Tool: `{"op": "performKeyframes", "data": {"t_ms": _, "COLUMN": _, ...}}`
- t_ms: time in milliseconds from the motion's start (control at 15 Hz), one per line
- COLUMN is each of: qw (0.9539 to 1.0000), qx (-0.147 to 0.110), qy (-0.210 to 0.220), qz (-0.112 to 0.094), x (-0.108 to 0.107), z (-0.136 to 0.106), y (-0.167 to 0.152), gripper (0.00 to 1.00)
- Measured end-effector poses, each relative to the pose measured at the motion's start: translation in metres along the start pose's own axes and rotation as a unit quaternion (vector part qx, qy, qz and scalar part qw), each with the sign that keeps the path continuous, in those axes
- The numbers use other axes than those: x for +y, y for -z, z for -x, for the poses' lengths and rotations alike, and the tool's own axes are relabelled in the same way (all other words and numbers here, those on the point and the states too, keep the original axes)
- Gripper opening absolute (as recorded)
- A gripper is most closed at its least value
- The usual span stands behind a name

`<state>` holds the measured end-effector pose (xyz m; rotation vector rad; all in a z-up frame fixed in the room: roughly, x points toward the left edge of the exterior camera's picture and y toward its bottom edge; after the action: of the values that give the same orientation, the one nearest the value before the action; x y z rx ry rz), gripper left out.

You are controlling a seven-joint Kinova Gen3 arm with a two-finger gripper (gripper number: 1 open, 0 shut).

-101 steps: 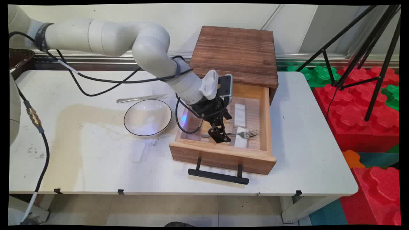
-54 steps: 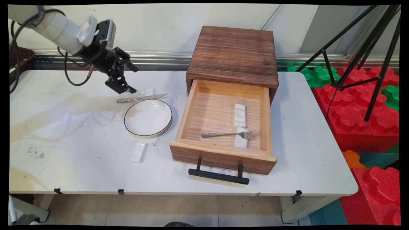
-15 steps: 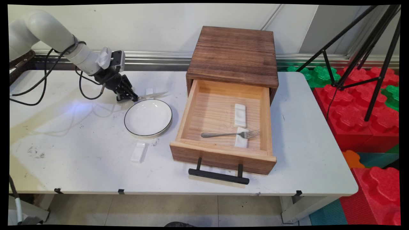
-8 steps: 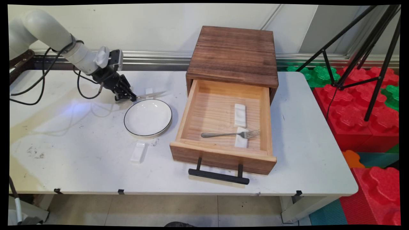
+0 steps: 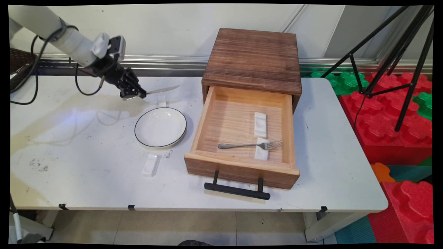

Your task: Place the picked object into the drawer

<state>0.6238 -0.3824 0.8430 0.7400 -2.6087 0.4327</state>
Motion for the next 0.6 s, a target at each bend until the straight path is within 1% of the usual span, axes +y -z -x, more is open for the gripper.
{"op": "performKeyframes", "data": {"t_ms": 200, "qw": 0.9996, "qx": 0.029, "qy": -0.007, "qz": -0.001, "x": 0.006, "z": -0.021, "y": 0.025, "gripper": 0.0}}
{"op": "performKeyframes", "data": {"t_ms": 333, "qw": 0.999, "qx": 0.044, "qy": -0.011, "qz": 0.0, "x": 0.01, "z": -0.032, "y": 0.037, "gripper": 0.0}}
{"op": "performKeyframes", "data": {"t_ms": 600, "qw": 0.9964, "qx": 0.082, "qy": -0.024, "qz": 0.006, "x": 0.024, "z": -0.063, "y": 0.062, "gripper": 0.0}}
